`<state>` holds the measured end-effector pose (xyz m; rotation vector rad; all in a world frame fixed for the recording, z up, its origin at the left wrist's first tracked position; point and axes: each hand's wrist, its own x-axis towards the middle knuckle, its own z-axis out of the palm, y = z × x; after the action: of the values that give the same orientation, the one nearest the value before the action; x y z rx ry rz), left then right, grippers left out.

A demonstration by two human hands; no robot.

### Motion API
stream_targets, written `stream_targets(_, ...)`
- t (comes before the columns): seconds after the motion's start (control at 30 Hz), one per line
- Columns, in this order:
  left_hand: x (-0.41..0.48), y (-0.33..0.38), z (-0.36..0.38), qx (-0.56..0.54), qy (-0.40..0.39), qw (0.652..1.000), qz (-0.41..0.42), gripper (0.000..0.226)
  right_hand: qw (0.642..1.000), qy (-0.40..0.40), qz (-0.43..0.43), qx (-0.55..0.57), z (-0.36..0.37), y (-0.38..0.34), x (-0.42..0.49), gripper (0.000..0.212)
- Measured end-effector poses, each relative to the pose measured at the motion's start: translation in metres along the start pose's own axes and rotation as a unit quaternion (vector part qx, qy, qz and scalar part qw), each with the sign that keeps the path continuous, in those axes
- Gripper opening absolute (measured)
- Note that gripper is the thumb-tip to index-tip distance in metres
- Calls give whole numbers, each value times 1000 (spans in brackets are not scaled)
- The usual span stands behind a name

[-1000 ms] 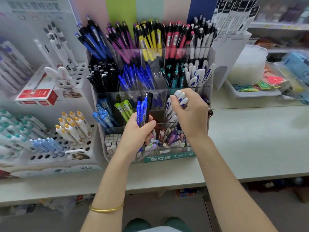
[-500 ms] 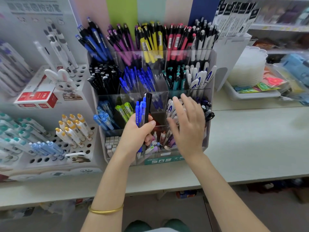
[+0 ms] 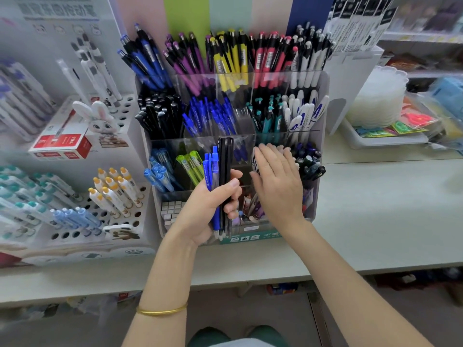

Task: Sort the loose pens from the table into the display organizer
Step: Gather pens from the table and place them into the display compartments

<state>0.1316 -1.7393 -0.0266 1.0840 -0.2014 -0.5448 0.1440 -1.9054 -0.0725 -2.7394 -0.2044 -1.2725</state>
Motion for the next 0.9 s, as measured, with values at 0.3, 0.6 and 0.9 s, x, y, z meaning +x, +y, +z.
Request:
stream_targets(0.3, -5, -4, -2, -68, -80, 994, -38, 24, 950, 30, 158, 268, -36, -20, 21, 31)
stream_targets(0.6, -10, 5, -2, 3, -63, 997, -51, 7, 794, -190, 268, 511, -61, -37, 57, 16)
stream_targets(0.9, -15, 12, -8, -67, -56, 995, -40, 42, 678, -234, 327, 616, -59, -22, 62, 12)
